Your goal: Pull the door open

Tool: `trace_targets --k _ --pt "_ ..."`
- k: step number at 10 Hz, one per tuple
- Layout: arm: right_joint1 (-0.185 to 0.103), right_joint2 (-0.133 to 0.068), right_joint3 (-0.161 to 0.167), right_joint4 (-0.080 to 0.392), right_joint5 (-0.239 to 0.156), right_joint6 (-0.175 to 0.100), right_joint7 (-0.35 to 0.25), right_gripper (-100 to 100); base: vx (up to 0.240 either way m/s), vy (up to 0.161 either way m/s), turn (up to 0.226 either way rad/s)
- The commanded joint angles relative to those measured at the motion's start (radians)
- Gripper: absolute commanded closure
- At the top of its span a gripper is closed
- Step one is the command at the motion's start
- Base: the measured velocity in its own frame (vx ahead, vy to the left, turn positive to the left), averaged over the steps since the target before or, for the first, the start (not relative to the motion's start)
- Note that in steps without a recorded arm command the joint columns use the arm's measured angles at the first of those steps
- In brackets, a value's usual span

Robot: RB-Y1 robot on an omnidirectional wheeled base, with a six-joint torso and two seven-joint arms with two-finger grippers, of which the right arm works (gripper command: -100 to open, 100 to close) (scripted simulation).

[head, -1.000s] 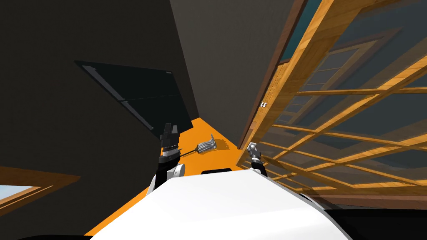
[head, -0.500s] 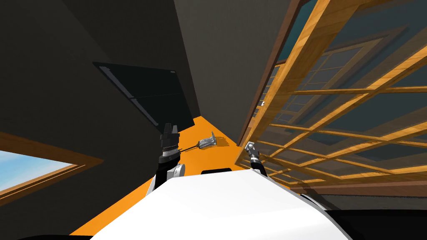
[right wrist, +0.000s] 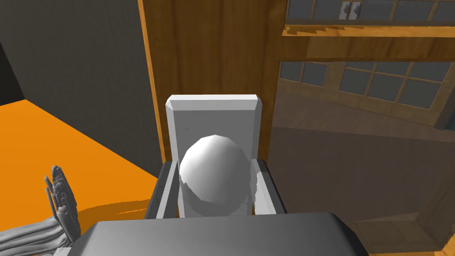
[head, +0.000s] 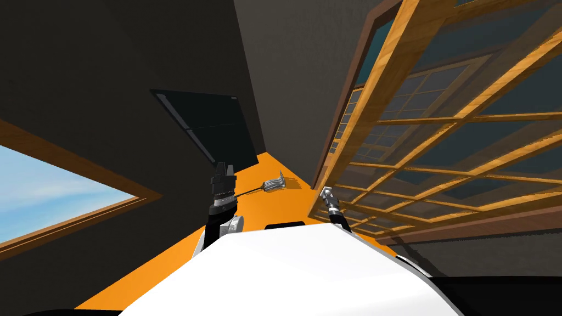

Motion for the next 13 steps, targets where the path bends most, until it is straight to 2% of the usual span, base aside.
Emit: trace_targets --k 1,9,10,13 --pt "0.007 -0.012 0.019 -0.009 0.009 -0.008 -0.013 100 -0.173 -0.032 0.092" --pt "0.042 -0.067 0.109 -0.049 0.051 -0.045 -0.076 100 -0.203 -0.017 0.066" --pt "0.037 -0.062 0.104 -0.039 0.049 -0.043 -0.073 100 -0.094 0.007 0.011" --pt "0.060 -0.091 0.144 -0.043 0.066 -0.076 -0.110 100 -0.176 -0.023 0.103"
